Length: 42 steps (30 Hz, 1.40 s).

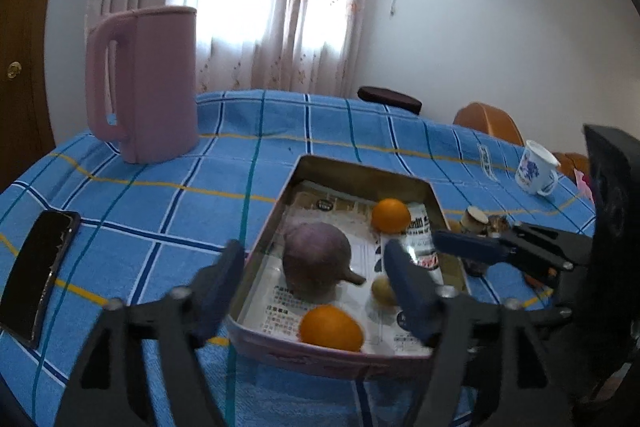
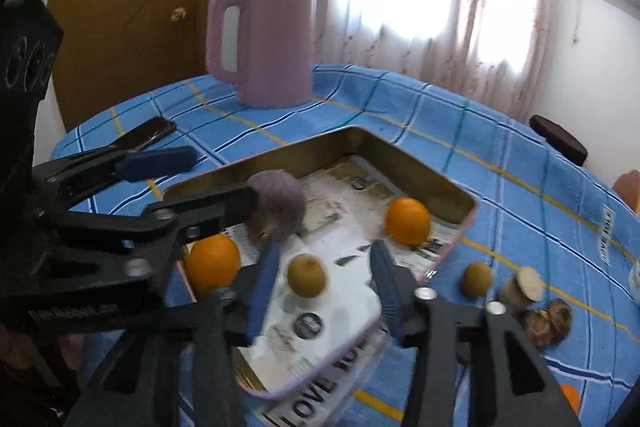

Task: Organize fruits
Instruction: 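Grasp a round cake with the right gripper while the left gripper moves toward an orange, then grasp the orange on the table with the left gripper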

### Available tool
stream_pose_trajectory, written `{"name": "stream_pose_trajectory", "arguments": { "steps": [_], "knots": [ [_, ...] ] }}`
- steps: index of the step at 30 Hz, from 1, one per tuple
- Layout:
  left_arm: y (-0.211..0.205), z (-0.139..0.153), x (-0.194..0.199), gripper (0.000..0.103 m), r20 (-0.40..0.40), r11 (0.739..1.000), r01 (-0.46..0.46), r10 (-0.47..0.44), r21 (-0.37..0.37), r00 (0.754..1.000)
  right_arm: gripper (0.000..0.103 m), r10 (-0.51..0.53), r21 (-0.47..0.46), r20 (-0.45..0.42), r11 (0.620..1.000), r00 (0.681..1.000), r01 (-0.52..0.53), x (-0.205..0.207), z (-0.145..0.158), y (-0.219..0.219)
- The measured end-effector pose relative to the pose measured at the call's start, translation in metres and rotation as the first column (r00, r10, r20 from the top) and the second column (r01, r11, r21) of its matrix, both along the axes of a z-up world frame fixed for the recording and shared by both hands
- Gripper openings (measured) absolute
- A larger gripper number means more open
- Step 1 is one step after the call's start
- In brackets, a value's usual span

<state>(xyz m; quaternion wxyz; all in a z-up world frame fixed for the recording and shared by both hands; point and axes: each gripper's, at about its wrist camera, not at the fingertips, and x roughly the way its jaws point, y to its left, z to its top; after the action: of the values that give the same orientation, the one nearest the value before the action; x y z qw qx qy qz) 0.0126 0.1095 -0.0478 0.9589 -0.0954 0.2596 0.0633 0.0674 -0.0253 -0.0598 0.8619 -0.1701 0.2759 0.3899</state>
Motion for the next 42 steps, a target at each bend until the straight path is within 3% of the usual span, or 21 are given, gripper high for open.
{"name": "stream_pose_trajectory", "arguments": {
  "steps": [2, 6, 8, 19, 21, 27, 31, 36, 42],
  "knots": [
    [-0.002, 0.005, -0.003, 0.077, 0.024, 1.0, 0.008, -0.008, 0.001, 1.0, 0.051, -0.04, 0.009, 0.009, 0.999, 0.999, 0.04, 0.004, 0.003, -0.014],
    [-0.008, 0.008, -0.004, 0.09, 0.05, 1.0, 0.006, -0.006, -0.007, 0.999, 0.051, -0.187, 0.002, 0.003, 0.982, 0.982, 0.187, 0.024, 0.005, -0.05],
    [-0.014, 0.008, -0.002, 0.091, 0.047, 1.0, 0.015, -0.015, 0.002, 0.999, 0.051, -0.232, -0.007, -0.01, 0.973, 0.973, 0.232, 0.035, 0.003, -0.061],
    [-0.035, 0.01, 0.004, 0.091, 0.042, 0.998, 0.057, -0.058, 0.035, 0.997, 0.051, -0.246, -0.179, -0.108, 0.958, 0.963, 0.225, 0.059, -0.03, -0.044],
    [-0.038, 0.011, 0.005, 0.091, 0.041, 0.997, 0.061, -0.063, 0.039, 0.997, 0.036, -0.246, -0.159, -0.084, 0.96, 0.966, 0.23, 0.057, -0.025, -0.048],
    [-0.06, 0.017, 0.015, 0.091, 0.042, 0.992, 0.107, -0.11, 0.06, 0.993, 0.036, -0.282, -0.046, -0.042, 0.959, 0.958, 0.28, 0.045, -0.006, -0.083],
    [-0.091, 0.022, 0.027, 0.091, 0.037, 0.982, 0.172, -0.176, 0.083, 0.984, 0.036, -0.361, 0.033, -0.027, 0.932, 0.932, 0.362, 0.04, 0.014, -0.128],
    [-0.138, 0.018, 0.046, 0.091, -0.005, 0.956, 0.277, -0.278, 0.097, 0.961, 0.036, -0.484, 0.043, -0.016, 0.874, 0.875, 0.484, 0.045, 0.018, -0.185],
    [-0.185, 0.008, 0.067, 0.091, -0.073, 0.923, 0.378, -0.373, 0.076, 0.925, 0.036, -0.528, 0.052, -0.049, 0.847, 0.848, 0.53, 0.045, 0.009, -0.218]
  ]
}}
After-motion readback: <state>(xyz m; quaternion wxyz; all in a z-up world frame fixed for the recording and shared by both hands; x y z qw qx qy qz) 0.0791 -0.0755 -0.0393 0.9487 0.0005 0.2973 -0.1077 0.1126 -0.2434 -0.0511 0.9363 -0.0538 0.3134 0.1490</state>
